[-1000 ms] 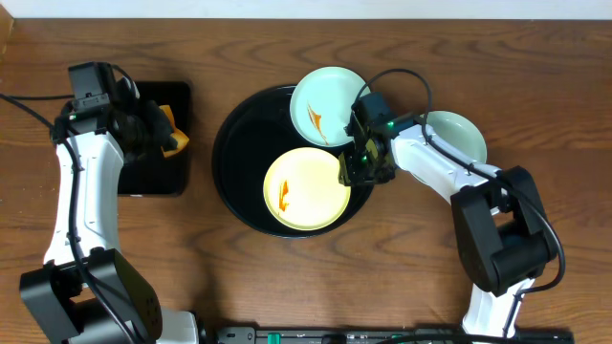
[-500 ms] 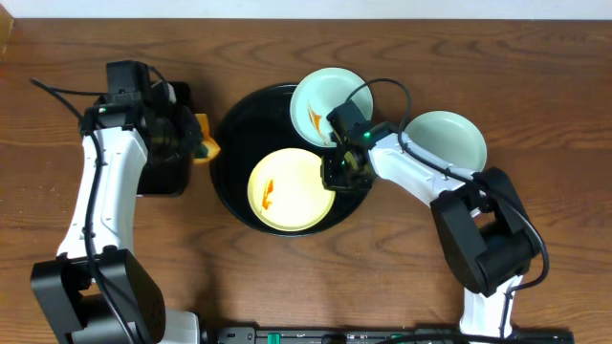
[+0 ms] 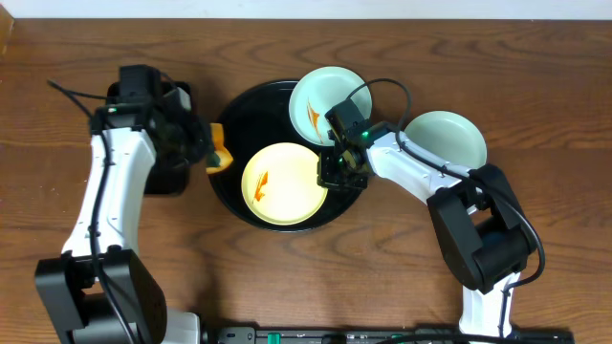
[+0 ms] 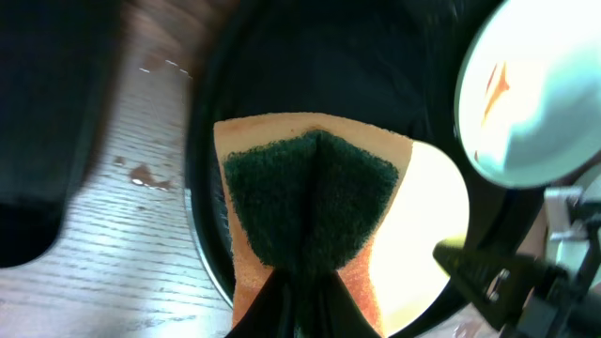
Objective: Clean dirty plates on tray and stack at the side
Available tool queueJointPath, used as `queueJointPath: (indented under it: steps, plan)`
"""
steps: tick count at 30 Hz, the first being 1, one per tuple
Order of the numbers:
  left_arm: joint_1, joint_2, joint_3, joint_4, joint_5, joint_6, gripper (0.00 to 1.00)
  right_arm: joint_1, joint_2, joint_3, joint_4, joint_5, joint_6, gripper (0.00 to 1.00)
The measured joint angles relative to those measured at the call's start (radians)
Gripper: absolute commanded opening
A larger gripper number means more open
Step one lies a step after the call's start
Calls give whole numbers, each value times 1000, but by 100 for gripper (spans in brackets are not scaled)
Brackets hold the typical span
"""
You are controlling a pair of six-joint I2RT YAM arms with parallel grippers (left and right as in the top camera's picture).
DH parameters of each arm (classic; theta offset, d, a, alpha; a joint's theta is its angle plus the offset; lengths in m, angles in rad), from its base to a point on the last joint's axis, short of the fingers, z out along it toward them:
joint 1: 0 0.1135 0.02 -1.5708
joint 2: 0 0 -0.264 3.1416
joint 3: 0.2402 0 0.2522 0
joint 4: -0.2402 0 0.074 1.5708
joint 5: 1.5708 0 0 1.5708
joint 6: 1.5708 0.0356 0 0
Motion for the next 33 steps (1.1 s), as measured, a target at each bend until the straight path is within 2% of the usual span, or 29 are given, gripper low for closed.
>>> queueJointPath:
  steps: [16, 24, 33]
  plan:
    - [-184, 6, -166, 152, -53, 155, 8, 0, 0, 0, 1, -2, 0, 1]
    - [-219, 22, -252, 248, -71, 164, 8, 0, 0, 0, 1, -2, 0, 1]
    - [-275, 167, -250, 318, -89, 104, 7, 0, 0, 0, 0, -2, -1, 1]
